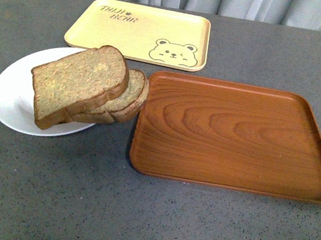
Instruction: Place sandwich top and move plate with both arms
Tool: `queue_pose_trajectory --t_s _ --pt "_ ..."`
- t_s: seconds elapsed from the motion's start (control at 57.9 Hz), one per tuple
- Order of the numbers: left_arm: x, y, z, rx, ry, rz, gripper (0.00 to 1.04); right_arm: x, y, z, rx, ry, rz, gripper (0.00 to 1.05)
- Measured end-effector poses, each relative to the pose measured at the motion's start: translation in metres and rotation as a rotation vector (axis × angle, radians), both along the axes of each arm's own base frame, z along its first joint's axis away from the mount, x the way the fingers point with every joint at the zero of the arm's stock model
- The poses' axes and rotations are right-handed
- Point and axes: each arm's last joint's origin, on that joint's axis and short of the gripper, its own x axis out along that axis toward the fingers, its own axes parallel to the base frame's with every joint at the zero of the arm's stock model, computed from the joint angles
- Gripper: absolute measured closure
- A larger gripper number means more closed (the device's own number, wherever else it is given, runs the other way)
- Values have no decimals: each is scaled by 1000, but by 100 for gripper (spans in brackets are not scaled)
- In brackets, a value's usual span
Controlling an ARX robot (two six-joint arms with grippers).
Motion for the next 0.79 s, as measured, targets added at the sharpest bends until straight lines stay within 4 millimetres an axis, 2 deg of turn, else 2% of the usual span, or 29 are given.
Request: queue_pose_trajectory --t_s 0.311,0.362,0.414,0.449,0.535,0.673,0.794 --pt "0 0 0 0 0 0 9 -4 0 2 -1 -29 0 101" --pt "1 0 -1 -38 45 -47 9 -4 0 2 -1 -29 0 92" --pt "3 2 1 -198 215 -183 9 -4 0 2 -1 -29 -2 83" --pt "10 5 4 -349 324 -257 9 -4 0 2 -1 -29 1 78" --pt "33 13 10 -623 430 -307 9 -4 0 2 -1 -31 0 62" --pt "79 28 4 -820 491 -247 9 -4 0 2 -1 -30 0 39" --pt "112 44 -19 -917 536 -140 9 -4 0 2 -1 -30 0 18"
